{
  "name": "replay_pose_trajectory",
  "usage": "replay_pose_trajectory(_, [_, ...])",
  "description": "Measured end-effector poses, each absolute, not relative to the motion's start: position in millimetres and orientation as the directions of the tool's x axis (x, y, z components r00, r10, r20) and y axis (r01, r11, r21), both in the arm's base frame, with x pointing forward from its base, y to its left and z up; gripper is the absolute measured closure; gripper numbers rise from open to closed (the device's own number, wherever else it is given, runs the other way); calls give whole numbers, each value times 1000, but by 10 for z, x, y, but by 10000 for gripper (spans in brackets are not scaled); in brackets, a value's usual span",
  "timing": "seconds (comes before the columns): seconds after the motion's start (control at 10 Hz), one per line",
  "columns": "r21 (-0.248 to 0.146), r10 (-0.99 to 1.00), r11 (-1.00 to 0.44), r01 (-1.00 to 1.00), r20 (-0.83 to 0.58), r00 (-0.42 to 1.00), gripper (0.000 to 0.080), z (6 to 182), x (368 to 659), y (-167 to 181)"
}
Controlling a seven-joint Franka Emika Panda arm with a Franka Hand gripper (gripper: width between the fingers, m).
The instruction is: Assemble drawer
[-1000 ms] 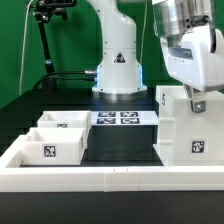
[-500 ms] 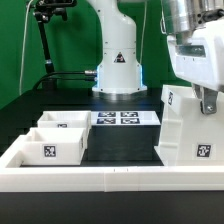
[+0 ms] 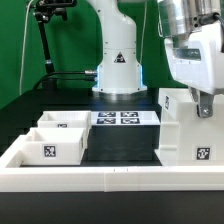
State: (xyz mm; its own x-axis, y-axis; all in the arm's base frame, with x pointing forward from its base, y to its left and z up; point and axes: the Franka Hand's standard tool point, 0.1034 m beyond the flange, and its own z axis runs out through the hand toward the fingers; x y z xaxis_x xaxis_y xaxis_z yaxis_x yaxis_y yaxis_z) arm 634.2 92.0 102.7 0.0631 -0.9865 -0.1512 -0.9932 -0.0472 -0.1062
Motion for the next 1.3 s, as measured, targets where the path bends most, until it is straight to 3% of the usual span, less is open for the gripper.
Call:
replay_pose_trajectory(0.5, [-114,-986,-50,-992,-152,67,760,1047,6405,920])
replay_pose_trajectory(0.6, [-114,-986,-54,-992,-152,72,683,1044,6403,926])
replay_pose_trajectory(0.7, [-114,-986,-59,-992,-151,76,498,1042,6401,931])
replay_pose_trajectory(0.8, [-114,-985,-63,-991,-151,80,498,1042,6400,934])
replay_pose_trajectory(1.0, [-115,-985,-70,-991,-150,87,201,1041,6398,941])
replay_pose_trajectory(1.3, [-116,-984,-79,-990,-150,96,160,1043,6397,952])
